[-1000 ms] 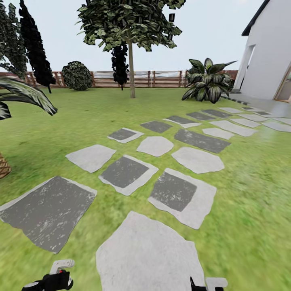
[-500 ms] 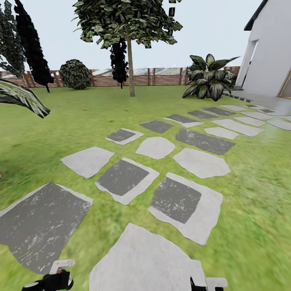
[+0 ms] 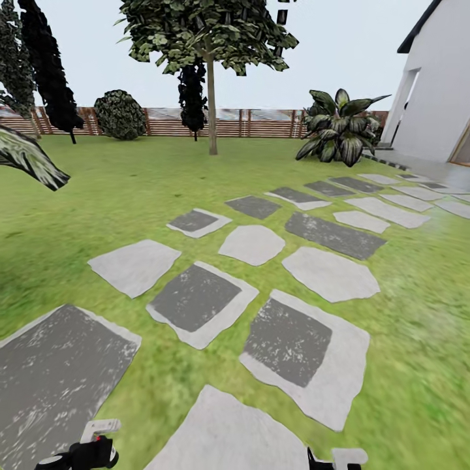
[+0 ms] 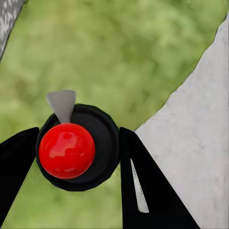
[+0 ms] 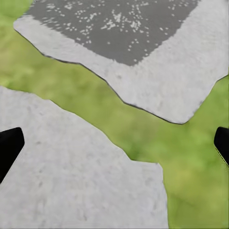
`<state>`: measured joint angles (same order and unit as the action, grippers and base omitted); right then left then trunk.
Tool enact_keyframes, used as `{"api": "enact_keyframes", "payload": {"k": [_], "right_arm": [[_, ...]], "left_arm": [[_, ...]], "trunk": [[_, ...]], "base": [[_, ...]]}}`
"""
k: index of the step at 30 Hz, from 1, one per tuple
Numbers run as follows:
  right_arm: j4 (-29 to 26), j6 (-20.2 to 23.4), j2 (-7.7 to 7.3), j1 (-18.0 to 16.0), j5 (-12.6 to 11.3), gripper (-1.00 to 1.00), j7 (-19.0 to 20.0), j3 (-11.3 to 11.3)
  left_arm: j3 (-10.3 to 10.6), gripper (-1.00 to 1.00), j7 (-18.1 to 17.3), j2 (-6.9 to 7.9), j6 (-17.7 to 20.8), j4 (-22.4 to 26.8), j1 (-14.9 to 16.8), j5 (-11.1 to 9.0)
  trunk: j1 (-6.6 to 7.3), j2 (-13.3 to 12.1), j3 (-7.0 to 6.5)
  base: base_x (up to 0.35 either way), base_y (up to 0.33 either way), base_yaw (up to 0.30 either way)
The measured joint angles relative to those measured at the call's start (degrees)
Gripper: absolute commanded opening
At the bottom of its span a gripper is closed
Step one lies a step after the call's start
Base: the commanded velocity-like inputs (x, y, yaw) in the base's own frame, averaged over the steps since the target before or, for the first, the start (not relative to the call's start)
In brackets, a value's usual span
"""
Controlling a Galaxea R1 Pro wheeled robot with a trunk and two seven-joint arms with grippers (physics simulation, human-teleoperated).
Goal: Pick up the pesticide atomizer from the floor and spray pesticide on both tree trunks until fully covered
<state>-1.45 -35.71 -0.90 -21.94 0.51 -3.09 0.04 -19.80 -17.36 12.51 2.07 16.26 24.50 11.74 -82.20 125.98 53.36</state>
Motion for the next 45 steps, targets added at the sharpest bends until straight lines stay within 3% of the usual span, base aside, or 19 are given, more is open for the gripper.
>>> {"api": "enact_keyframes", "payload": {"k": [45], "right_arm": [[0.0,0.0,0.02,0.0,0.0,1.00,0.0,0.0]], "left_arm": [[0.0,-1.00,0.1,0.09,0.1,0.0,0.0,0.0]], "trunk": [[0.00,0.0,0.00]], "base": [[0.338,0.000,0.000]]}}
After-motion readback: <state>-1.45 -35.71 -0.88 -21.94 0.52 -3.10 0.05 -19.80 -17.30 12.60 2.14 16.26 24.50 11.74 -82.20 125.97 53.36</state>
